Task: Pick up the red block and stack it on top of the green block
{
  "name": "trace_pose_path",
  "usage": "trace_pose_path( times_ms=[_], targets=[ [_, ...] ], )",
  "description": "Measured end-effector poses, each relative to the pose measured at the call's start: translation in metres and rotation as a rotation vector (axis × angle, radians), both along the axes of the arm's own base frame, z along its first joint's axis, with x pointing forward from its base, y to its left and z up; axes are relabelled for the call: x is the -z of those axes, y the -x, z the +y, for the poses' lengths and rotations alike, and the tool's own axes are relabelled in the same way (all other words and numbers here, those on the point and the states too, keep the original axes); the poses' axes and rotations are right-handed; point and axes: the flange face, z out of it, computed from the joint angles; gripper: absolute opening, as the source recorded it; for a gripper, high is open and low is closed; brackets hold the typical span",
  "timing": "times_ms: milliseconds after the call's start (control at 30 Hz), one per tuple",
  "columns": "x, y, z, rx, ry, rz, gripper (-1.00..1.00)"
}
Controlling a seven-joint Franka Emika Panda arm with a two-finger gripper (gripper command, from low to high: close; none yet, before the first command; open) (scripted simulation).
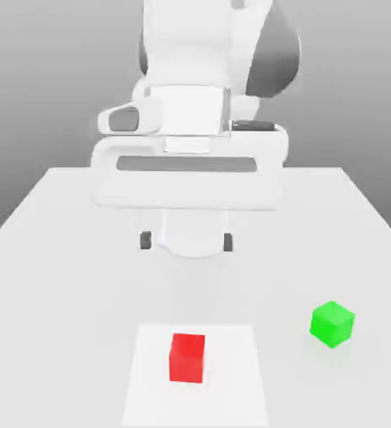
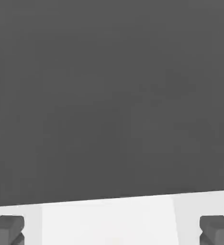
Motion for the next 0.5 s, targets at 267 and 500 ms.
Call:
trace_pose_path(
  times_ms=[267, 500],
  targets=[
    [0.137, 0.040, -0.002, 0.021, -0.009, 0.192, 0.00],
    [0.177, 0.042, -0.002, 0.021, -0.009, 0.195, -1.00]
  ],
)
